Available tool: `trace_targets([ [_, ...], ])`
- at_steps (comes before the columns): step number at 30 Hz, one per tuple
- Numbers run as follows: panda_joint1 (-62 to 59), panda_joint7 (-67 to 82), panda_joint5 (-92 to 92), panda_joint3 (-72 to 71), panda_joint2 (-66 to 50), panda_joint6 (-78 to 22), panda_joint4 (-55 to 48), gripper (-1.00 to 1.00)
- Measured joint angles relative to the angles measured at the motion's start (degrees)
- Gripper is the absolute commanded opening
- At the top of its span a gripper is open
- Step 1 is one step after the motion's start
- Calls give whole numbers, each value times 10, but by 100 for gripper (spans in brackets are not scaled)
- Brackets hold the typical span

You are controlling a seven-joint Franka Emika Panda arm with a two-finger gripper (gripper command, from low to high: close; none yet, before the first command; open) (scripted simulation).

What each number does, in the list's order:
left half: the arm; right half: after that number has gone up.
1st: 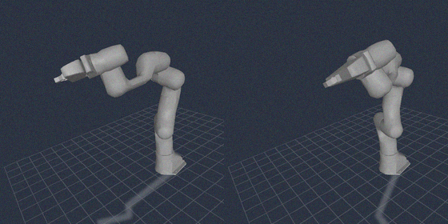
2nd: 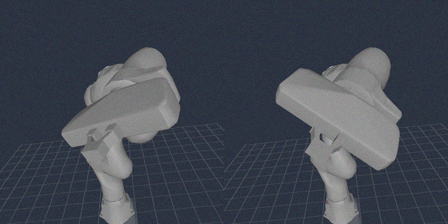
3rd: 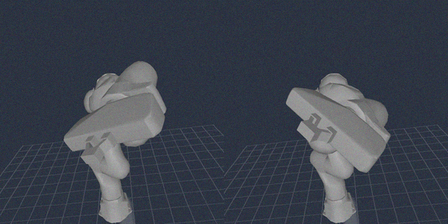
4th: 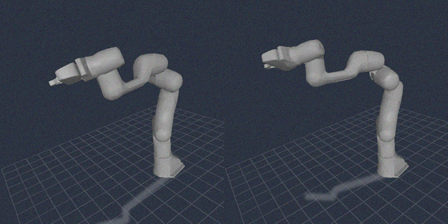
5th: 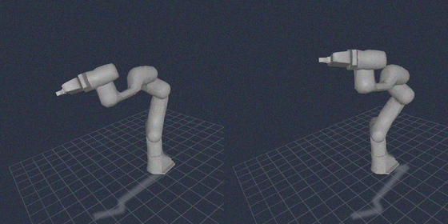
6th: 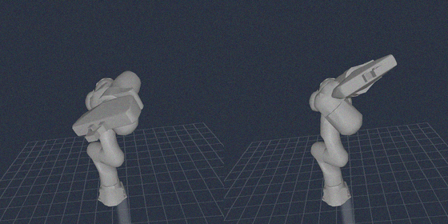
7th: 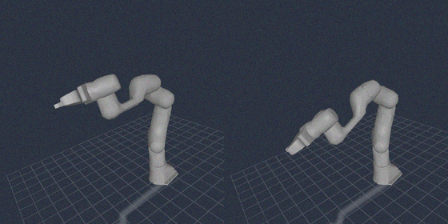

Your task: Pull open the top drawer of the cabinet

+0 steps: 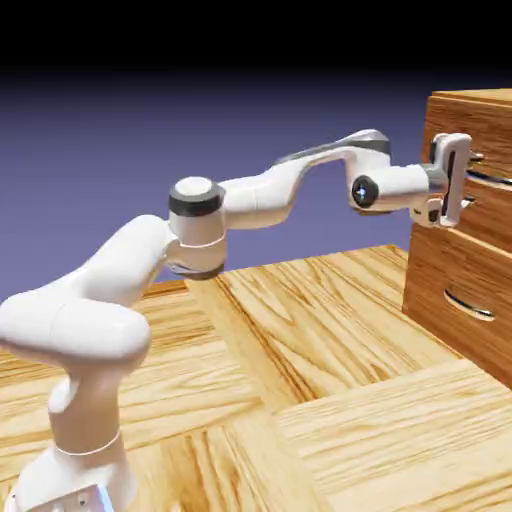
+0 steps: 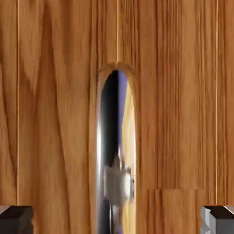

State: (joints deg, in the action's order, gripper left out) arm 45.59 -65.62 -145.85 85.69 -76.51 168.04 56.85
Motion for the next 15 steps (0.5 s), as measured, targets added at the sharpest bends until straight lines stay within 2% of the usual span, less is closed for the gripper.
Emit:
trace_targets([
  [4,-54,-55,47,-13,-12,28,-83,100],
  [5,-63,-64,54,-16,-14,33,-97,-100],
  [7,-63,-64,54,-16,-14,33,-97,-100],
  [15,44,34,-50,27,-3,-28,69,-100],
])
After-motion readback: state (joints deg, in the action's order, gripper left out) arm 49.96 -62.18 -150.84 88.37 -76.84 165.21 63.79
